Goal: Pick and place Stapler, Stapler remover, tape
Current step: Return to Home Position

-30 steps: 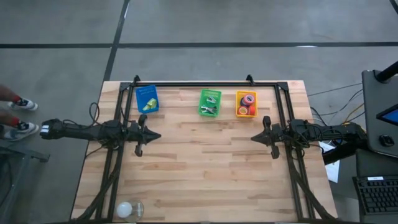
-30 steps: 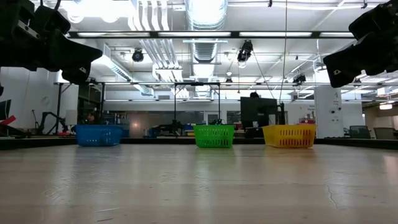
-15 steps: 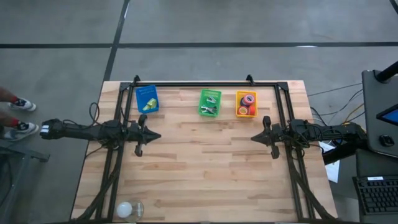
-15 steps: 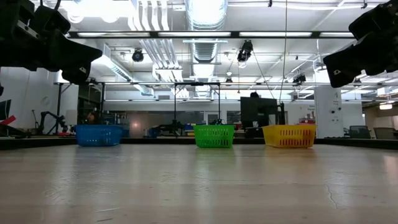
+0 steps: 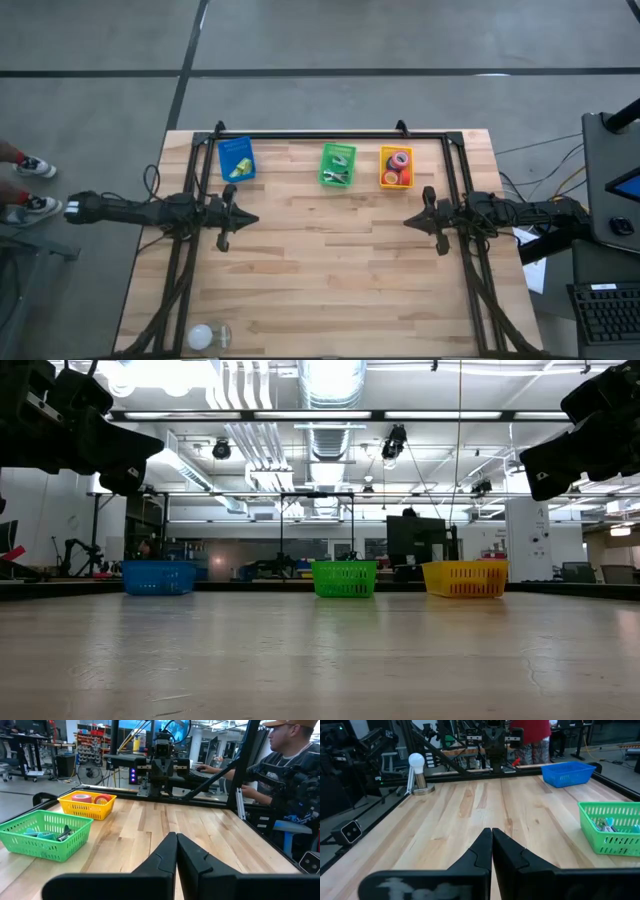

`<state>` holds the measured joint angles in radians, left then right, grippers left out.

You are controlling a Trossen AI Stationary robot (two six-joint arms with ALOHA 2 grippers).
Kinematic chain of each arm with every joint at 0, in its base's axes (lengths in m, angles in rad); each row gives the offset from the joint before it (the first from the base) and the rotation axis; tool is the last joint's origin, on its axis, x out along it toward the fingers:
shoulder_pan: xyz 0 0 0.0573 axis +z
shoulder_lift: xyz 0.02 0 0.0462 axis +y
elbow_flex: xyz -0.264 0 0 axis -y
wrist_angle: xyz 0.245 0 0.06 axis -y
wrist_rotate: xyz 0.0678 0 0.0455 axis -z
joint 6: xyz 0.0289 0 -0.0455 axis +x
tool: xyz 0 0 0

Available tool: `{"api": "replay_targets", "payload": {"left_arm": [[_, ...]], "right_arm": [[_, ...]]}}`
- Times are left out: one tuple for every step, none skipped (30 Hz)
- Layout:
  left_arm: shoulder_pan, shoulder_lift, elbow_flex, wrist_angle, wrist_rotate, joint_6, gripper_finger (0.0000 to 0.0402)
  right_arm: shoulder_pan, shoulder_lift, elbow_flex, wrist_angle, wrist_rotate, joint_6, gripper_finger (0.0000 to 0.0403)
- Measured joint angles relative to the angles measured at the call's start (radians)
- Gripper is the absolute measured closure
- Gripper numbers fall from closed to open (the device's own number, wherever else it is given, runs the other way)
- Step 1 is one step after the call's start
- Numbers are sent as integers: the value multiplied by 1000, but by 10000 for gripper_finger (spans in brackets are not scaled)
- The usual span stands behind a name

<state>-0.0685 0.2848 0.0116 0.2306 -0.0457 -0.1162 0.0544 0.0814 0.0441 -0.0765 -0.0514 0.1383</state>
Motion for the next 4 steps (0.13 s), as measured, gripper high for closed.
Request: {"api": "replay_targets", "payload": {"left_arm": [[0,0,0,0,0,0,390],[0,0,0,0,0,0,390],[0,0,0,0,0,0,390],[0,0,0,0,0,0,389]], "right_arm": [[0,0,0,0,0,0,394],[0,0,0,0,0,0,394],[0,0,0,0,0,0,394],[0,0,0,0,0,0,394]]}}
